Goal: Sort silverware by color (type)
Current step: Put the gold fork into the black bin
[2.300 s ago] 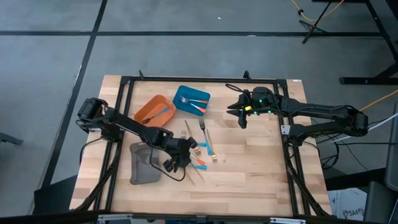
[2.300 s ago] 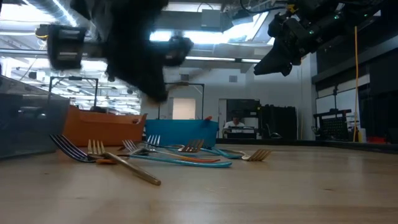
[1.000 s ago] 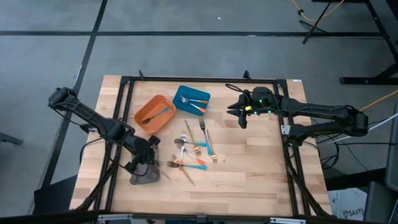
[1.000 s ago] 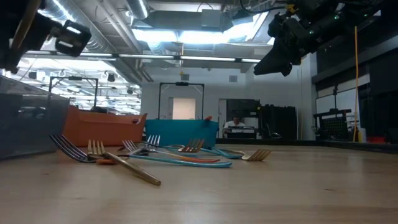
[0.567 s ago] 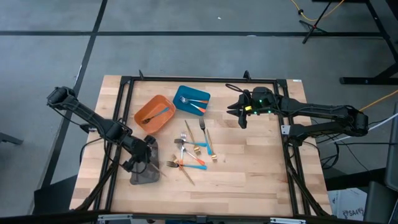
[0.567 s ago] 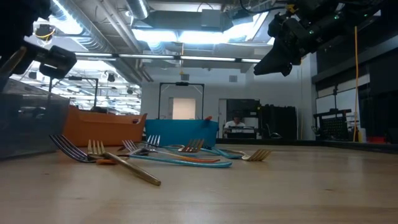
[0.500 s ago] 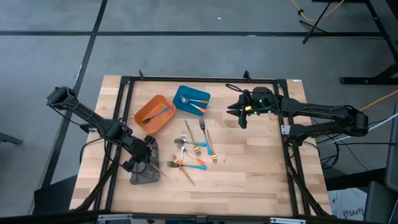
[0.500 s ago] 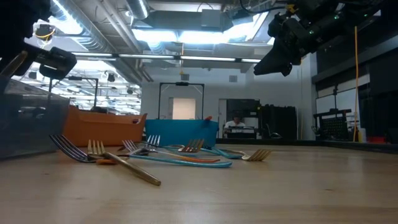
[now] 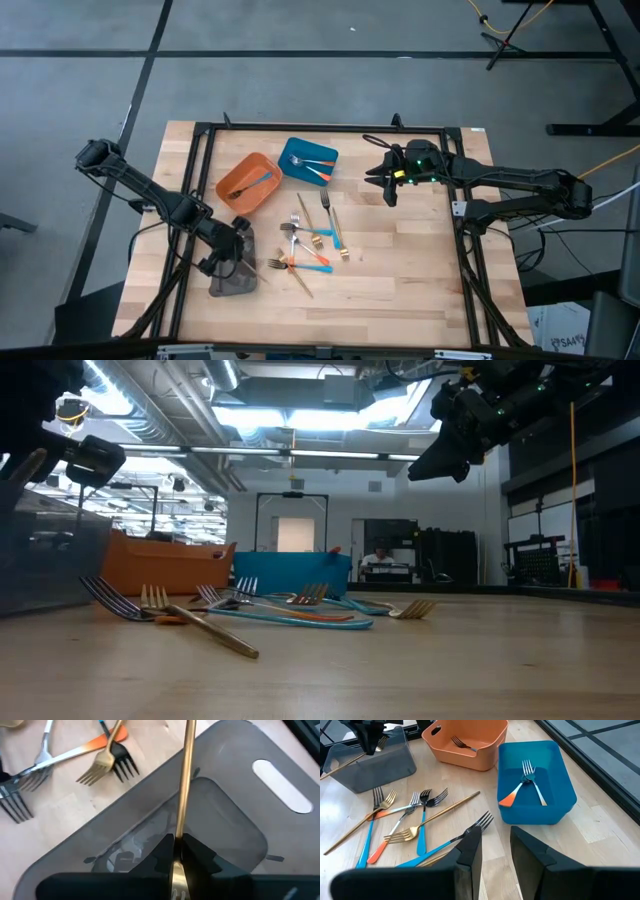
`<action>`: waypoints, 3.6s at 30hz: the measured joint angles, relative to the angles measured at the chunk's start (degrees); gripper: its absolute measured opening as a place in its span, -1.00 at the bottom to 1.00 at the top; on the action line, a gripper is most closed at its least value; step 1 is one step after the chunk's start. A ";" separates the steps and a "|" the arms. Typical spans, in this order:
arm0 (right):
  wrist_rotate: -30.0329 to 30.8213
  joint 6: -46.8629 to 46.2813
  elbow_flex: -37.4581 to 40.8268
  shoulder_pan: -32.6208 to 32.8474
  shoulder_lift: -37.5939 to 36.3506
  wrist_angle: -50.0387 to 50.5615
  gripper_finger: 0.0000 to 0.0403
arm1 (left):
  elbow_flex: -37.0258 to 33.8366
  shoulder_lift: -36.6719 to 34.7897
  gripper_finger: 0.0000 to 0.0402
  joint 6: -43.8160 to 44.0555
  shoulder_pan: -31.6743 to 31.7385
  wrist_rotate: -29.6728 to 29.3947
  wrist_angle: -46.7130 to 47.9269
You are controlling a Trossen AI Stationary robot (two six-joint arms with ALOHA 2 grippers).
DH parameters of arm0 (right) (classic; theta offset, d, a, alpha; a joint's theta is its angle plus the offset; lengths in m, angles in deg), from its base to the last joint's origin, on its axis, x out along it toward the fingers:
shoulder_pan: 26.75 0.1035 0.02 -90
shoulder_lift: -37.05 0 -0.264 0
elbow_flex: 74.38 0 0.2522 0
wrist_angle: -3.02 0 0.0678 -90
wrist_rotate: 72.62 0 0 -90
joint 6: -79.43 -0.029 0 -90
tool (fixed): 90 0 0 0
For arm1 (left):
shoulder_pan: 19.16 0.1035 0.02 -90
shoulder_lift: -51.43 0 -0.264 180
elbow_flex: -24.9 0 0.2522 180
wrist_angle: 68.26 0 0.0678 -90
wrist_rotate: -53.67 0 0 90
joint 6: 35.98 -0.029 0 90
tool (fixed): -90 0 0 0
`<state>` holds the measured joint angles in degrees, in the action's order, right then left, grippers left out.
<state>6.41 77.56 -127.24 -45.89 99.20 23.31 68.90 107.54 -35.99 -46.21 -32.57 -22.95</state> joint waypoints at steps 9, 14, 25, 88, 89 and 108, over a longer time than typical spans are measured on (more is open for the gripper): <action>-0.01 0.00 0.00 0.00 0.00 0.00 -0.54 | 0.00 0.00 -0.85 0.12 0.01 -2.34 0.22; -0.02 0.00 0.00 0.00 0.00 0.00 -0.54 | 0.00 0.02 -0.85 5.46 0.02 -3.22 0.65; 0.00 0.02 0.00 0.00 0.00 0.01 -0.54 | -0.04 0.04 -0.85 10.97 0.00 -5.24 3.08; -1.71 0.35 0.00 5.36 0.00 -2.02 -0.54 | 10.43 0.02 -0.85 16.34 0.02 -37.30 -9.56; -1.71 1.86 0.00 6.51 0.00 -2.69 -0.54 | 10.43 0.02 -0.85 16.34 0.02 -37.31 -9.55; -9.98 21.91 -9.97 15.41 5.03 -2.35 -0.54 | 10.43 0.00 -0.85 16.34 0.02 -37.82 -9.91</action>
<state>-3.57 99.47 -137.21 -30.48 104.23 20.96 79.32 107.54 -19.65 -46.19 -70.39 -32.86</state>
